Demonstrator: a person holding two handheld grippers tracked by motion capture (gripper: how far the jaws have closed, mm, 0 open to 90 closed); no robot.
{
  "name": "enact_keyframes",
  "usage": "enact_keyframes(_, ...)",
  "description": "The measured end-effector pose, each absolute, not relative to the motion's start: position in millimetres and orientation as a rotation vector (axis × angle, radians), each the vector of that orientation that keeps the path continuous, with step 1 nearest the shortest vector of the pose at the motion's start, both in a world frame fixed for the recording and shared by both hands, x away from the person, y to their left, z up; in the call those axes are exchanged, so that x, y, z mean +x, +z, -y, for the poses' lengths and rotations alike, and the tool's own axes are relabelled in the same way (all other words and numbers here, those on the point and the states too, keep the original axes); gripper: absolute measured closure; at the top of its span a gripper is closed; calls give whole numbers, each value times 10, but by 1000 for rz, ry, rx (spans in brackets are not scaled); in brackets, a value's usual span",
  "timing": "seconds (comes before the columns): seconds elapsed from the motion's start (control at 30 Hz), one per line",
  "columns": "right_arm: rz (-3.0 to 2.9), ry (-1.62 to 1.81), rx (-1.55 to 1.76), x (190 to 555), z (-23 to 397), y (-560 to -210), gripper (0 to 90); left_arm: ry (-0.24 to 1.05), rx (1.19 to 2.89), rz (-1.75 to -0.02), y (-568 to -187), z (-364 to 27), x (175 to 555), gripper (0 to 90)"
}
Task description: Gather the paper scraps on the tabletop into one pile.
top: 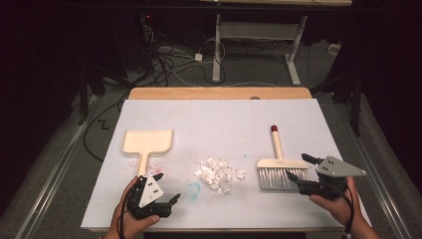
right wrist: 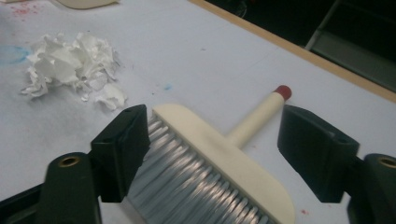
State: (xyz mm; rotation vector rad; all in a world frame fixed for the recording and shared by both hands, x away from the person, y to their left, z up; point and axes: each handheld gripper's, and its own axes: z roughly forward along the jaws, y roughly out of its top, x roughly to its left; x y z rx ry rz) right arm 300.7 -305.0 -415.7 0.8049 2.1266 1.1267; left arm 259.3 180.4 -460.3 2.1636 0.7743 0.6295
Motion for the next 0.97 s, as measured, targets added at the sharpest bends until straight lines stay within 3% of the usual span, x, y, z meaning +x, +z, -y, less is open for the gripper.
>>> enact_keyframes(0.23, -2048, 1113, 811, 2756, 3036, -4282, 228, 693, 2153, -755, -4574, -1786, 2552, 180)
enact_keyframes(0.97, -1999, 1151, 753, 2708, 3043, -4250, 217, 718, 2199, -723, -4610, -1648, 2647, 180)
